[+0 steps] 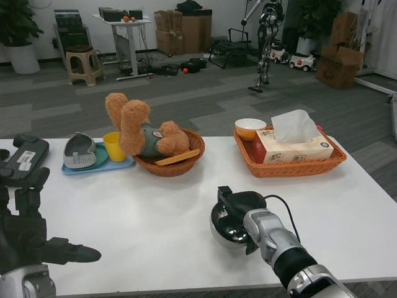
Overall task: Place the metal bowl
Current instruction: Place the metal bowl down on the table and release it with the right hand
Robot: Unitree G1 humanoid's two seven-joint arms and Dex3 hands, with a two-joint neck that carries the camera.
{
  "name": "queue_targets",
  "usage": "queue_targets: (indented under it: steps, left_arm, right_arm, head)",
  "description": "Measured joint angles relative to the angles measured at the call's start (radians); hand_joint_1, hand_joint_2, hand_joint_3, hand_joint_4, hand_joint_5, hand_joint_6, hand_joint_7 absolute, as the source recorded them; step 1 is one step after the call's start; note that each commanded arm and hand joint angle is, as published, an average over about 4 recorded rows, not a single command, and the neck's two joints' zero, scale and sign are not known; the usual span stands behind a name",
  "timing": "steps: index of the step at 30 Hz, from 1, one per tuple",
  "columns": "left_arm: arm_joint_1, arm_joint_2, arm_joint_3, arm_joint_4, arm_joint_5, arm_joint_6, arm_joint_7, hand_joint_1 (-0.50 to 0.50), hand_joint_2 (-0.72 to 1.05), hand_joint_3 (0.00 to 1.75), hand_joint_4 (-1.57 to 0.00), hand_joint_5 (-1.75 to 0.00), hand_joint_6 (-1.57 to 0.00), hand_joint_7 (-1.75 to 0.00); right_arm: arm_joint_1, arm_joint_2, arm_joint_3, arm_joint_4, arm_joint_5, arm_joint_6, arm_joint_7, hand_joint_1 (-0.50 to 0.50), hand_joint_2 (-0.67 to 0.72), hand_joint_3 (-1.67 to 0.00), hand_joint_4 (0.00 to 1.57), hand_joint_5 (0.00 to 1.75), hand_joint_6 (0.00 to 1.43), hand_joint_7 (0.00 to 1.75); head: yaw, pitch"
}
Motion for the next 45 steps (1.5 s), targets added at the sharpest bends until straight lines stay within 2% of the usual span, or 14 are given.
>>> queue_targets:
  steps: [4, 8, 14, 16, 25, 28, 30, 33, 35, 37, 38, 41, 43, 45]
  left_arm:
    - [0.011, 0.0, 0.0, -0.009, 0.0, 0.0, 0.0, -0.5, -0.72, 0.0, -0.97, -1.03, 0.0, -0.05]
    - [0.023, 0.0, 0.001, -0.018, 0.0, 0.0, 0.0, -0.5, -0.72, 0.0, -0.97, -1.03, 0.0, 0.0]
    - [0.026, 0.002, 0.001, -0.03, 0.0, 0.0, 0.0, -0.5, -0.72, 0.0, -0.97, -1.03, 0.0, -0.03]
    - [0.028, 0.003, 0.001, -0.031, 0.0, 0.0, 0.0, -0.5, -0.72, 0.0, -0.97, -1.03, 0.0, 0.0]
    - [0.036, 0.005, 0.005, -0.035, 0.0, 0.0, 0.0, -0.5, -0.72, 0.0, -0.97, -1.03, 0.0, -0.03]
    - [0.036, 0.005, 0.005, -0.036, 0.0, 0.0, 0.0, -0.5, -0.72, 0.0, -0.97, -1.03, 0.0, -0.02]
    - [0.036, 0.005, 0.005, -0.036, 0.0, 0.0, 0.0, -0.5, -0.72, 0.0, -0.97, -1.03, 0.0, -0.03]
    - [0.036, 0.005, 0.005, -0.036, 0.0, 0.0, 0.0, -0.5, -0.72, 0.0, -0.97, -1.0, 0.0, -0.03]
    - [0.036, 0.005, 0.005, -0.036, 0.0, 0.0, 0.0, -0.5, -0.72, 0.0, -0.97, -1.0, 0.0, 0.0]
    - [0.036, 0.005, 0.005, -0.035, 0.0, 0.0, 0.0, -0.5, -0.72, 0.0, -0.97, -1.03, 0.0, 0.0]
    - [0.036, 0.005, 0.005, -0.035, 0.0, 0.0, 0.0, -0.5, -0.72, 0.0, -0.97, -1.03, 0.0, 0.0]
    - [0.036, 0.005, 0.005, -0.035, 0.0, 0.0, 0.0, -0.5, -0.72, 0.0, -0.97, -1.03, 0.0, 0.0]
    - [0.035, 0.005, 0.005, -0.034, 0.0, 0.0, 0.0, -0.5, -0.72, 0.0, -0.97, -1.03, 0.0, -0.02]
    - [0.034, 0.005, 0.005, -0.032, 0.0, 0.0, 0.0, -0.5, -0.72, 0.0, -0.97, -1.03, 0.0, -0.05]
  right_arm:
    - [0.0, 0.002, 0.005, 0.011, 0.0, 0.015, 0.018, -0.17, -0.35, -1.51, 0.13, 1.72, 0.0, 1.75]
    - [0.0, 0.004, 0.009, 0.018, 0.001, 0.021, 0.026, -0.17, -0.35, -1.51, 0.1, 1.75, 0.0, 1.75]
    - [-0.002, 0.008, 0.014, 0.04, 0.001, 0.023, 0.028, -0.12, -0.35, -1.51, 0.14, 1.75, 0.0, 1.75]
    - [-0.005, 0.011, 0.018, 0.061, 0.001, 0.024, 0.028, -0.12, -0.35, -1.51, 0.14, 1.75, 0.0, 1.75]
    - [-0.042, 0.018, 0.018, 0.134, 0.001, 0.025, 0.003, -0.15, -0.35, -1.51, 0.14, 1.75, 0.0, 1.75]
    - [-0.045, 0.019, 0.018, 0.143, 0.001, 0.024, -0.004, -0.17, -0.3, -1.57, 0.11, 1.75, 0.0, 1.75]
    - [-0.046, 0.019, 0.016, 0.144, 0.001, 0.024, -0.005, -0.17, -0.29, -1.59, 0.09, 1.7, 0.0, 1.75]
    - [-0.046, 0.019, 0.013, 0.144, 0.001, 0.024, -0.005, -0.2, -0.24, -1.59, 0.04, 1.45, 0.0, 1.75]
    - [-0.046, 0.02, 0.01, 0.144, 0.002, 0.024, -0.004, -0.22, -0.18, -1.59, 0.03, 1.21, 0.0, 1.75]
    - [-0.046, 0.02, 0.005, 0.143, 0.006, 0.023, -0.004, -0.24, -0.07, -1.59, 0.03, 1.07, 0.0, 1.75]
    - [-0.046, 0.02, 0.003, 0.143, 0.01, 0.023, -0.004, -0.25, -0.02, -1.59, 0.03, 1.07, 0.0, 1.75]
    - [-0.046, 0.02, 0.0, 0.143, 0.024, 0.021, -0.004, -0.25, 0.2, -1.43, 0.03, 1.02, 0.0, 1.75]
    - [-0.046, 0.02, -0.003, 0.142, 0.033, 0.021, -0.004, -0.27, 0.38, -1.19, 0.03, 0.92, 0.0, 1.75]
    - [-0.046, 0.02, -0.006, 0.142, 0.043, 0.021, -0.003, -0.31, 0.52, -0.83, 0.01, 0.78, 0.0, 1.75]
  head:
    - [0.002, -0.004]
    - [0.002, -0.006]
    - [0.007, -0.007]
    - [0.01, -0.008]
    - [0.017, -0.013]
    - [0.017, -0.014]
    - [0.016, -0.015]
    - [0.015, -0.017]
    - [0.014, -0.019]
    - [0.014, -0.021]
    - [0.014, -0.022]
    - [0.017, -0.018]
    - [0.02, -0.017]
    - [0.021, -0.017]
